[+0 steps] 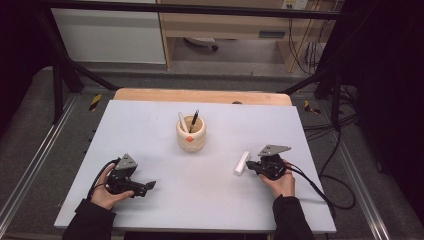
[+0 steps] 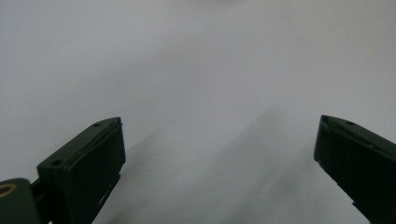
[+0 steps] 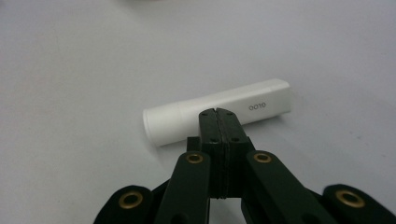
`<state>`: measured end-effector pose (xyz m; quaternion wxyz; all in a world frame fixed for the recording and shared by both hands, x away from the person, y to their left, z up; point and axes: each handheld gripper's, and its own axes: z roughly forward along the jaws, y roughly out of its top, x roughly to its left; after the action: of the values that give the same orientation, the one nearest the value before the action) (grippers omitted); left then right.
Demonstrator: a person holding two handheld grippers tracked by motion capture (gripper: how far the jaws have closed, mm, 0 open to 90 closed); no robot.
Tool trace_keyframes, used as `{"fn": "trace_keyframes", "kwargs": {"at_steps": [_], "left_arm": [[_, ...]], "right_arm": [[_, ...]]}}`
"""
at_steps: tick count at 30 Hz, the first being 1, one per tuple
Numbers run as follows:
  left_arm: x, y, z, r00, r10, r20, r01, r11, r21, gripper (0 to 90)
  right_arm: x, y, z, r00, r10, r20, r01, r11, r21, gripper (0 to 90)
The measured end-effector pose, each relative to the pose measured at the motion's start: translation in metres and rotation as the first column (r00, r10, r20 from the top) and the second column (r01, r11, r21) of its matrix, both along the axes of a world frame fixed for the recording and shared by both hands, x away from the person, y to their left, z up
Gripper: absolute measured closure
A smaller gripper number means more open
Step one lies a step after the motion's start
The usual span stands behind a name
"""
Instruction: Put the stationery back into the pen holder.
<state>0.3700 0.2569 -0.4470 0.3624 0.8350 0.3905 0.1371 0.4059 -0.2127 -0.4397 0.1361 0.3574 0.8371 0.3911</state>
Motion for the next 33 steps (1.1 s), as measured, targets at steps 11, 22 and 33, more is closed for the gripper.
{"fn": "trace_keyframes", "kwargs": {"at_steps": [11,22,33], "left_arm": [[-0.001,0.001,0.001,1.0000,0.001,0.005,-0.001,1.0000,-0.002,2.2],[-0.001,0.001,0.001,1.0000,0.001,0.005,-0.001,1.0000,-0.004,2.2],[-0.002,-0.001,0.004,1.0000,0.002,-0.004,-0.002,0.9999,-0.013,2.3]], "right_arm": [[0.011,0.019,0.002,0.9996,0.017,0.024,-0.018,0.999,0.041,90.0],[0.023,0.030,-0.002,0.9996,0.017,0.024,-0.018,0.999,0.047,90.0],[0.020,0.028,0.010,0.9992,0.005,0.040,-0.008,0.998,0.067,82.1]]}}
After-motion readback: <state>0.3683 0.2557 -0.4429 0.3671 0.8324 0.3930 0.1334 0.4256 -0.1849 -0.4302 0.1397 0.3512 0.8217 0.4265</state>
